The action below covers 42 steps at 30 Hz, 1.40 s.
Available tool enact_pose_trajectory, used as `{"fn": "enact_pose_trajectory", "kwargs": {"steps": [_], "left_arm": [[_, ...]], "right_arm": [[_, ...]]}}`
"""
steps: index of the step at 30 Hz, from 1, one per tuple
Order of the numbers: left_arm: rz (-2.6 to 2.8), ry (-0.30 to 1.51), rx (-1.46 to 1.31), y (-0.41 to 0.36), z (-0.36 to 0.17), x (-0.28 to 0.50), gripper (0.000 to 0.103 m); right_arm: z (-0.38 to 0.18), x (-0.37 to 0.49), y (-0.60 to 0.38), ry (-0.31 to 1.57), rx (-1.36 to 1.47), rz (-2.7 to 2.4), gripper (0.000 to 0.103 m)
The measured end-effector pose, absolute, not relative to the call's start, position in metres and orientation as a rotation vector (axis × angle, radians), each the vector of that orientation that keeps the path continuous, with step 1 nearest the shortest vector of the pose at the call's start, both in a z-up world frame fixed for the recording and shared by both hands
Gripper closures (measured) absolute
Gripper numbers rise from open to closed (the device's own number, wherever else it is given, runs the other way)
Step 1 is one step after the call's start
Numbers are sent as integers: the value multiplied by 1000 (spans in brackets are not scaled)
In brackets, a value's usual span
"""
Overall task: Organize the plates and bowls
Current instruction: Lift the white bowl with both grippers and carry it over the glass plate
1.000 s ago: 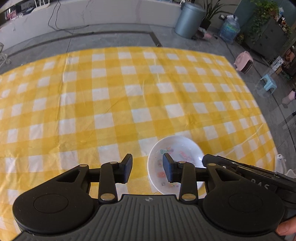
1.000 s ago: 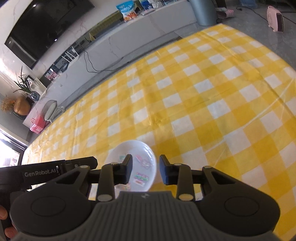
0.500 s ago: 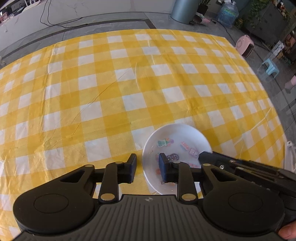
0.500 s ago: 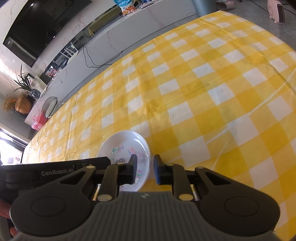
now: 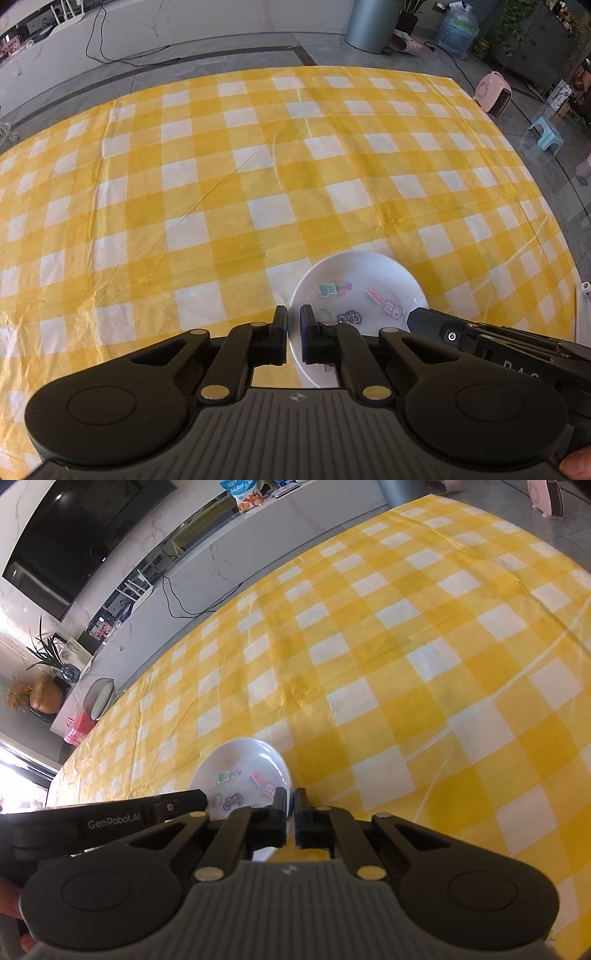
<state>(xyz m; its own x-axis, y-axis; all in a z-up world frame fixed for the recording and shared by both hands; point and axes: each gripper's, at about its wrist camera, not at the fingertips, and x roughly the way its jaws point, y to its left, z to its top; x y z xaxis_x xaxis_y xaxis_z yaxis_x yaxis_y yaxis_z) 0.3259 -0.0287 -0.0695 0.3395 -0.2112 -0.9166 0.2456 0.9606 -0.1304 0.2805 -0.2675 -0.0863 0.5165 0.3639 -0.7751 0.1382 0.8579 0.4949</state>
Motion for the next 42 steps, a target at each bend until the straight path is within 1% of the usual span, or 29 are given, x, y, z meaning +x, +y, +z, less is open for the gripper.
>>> {"fn": "enact_pose_trajectory", "kwargs": {"steps": [11, 22, 27, 34, 42], "left_arm": [[-296, 1131, 35, -32, -38, 308, 97], [-296, 996, 7, -34, 34, 265, 100], [-306, 974, -57, -34, 53, 246, 101], [-321, 996, -150, -44, 51, 213, 101], [-348, 1051, -234, -62, 22, 174, 101]], "right_arm": [[-61, 267, -271, 999, 546, 158, 103], [0, 242, -281, 925, 532, 188, 103], [32, 222, -281, 896, 489, 195, 103], [48, 183, -293, 903, 434, 185, 103], [30, 137, -323, 944, 450, 146, 103]]}}
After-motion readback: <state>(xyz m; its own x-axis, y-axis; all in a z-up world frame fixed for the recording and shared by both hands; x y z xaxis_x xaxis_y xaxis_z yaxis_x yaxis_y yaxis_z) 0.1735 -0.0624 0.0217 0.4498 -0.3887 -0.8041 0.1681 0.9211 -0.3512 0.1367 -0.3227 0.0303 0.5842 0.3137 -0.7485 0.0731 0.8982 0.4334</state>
